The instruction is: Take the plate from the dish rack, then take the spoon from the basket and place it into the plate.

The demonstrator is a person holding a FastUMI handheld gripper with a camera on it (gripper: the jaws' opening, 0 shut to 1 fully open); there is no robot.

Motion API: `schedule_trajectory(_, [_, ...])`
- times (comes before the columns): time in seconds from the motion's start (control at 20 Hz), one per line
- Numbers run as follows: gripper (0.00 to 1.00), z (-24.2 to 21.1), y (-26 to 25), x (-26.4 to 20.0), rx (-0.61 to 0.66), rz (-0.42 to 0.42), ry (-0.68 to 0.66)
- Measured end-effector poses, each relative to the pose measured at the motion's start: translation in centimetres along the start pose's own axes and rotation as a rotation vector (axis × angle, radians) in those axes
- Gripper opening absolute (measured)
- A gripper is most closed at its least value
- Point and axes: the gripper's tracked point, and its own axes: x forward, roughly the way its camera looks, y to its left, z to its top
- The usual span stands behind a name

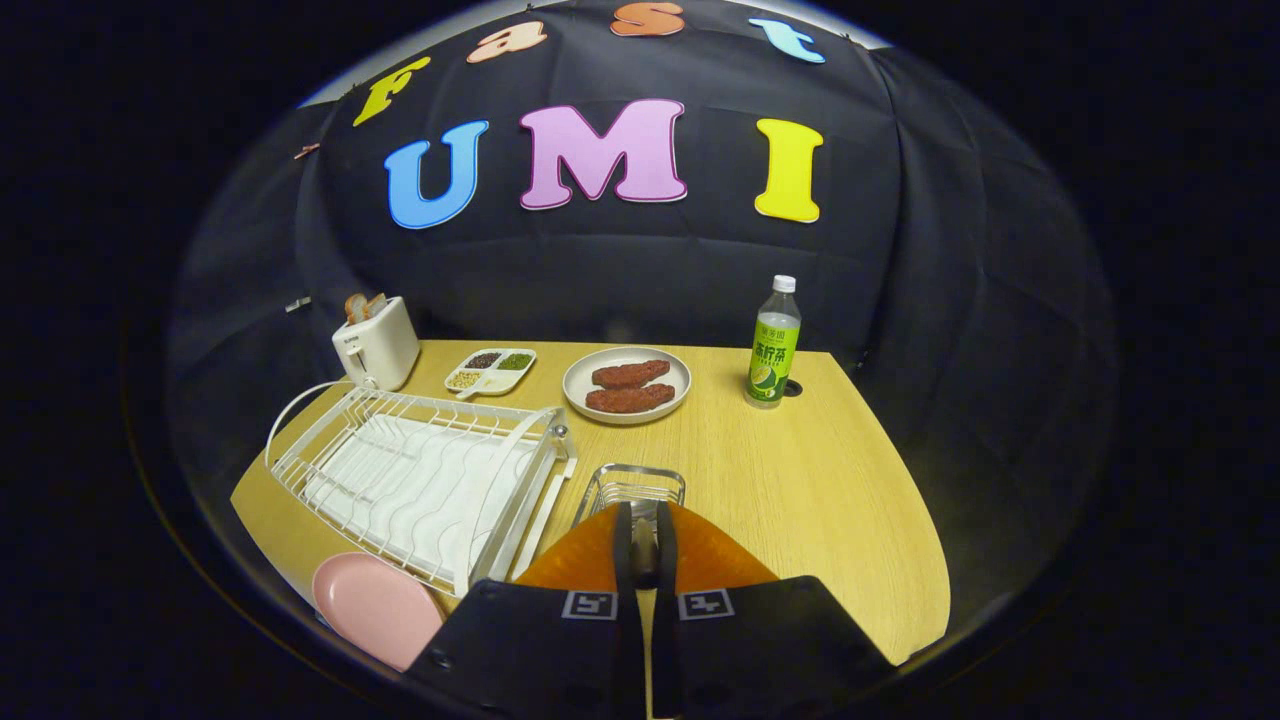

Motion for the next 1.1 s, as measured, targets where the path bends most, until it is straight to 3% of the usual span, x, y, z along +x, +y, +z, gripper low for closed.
schedule_trajectory(0.25, [0.07,5.2,1.9,-5.8,-0.019,0.078,-0.079])
schedule_trajectory(0.55, [0.07,7.2,10.1,-11.7,-0.012,0.355,-0.089])
schedule_trajectory(0.8, [0.07,2.7,18.4,-12.6,-0.03,0.552,-0.007])
schedule_trajectory(1.1, [0.07,-5.1,24.2,-10.3,-0.098,0.644,0.129])
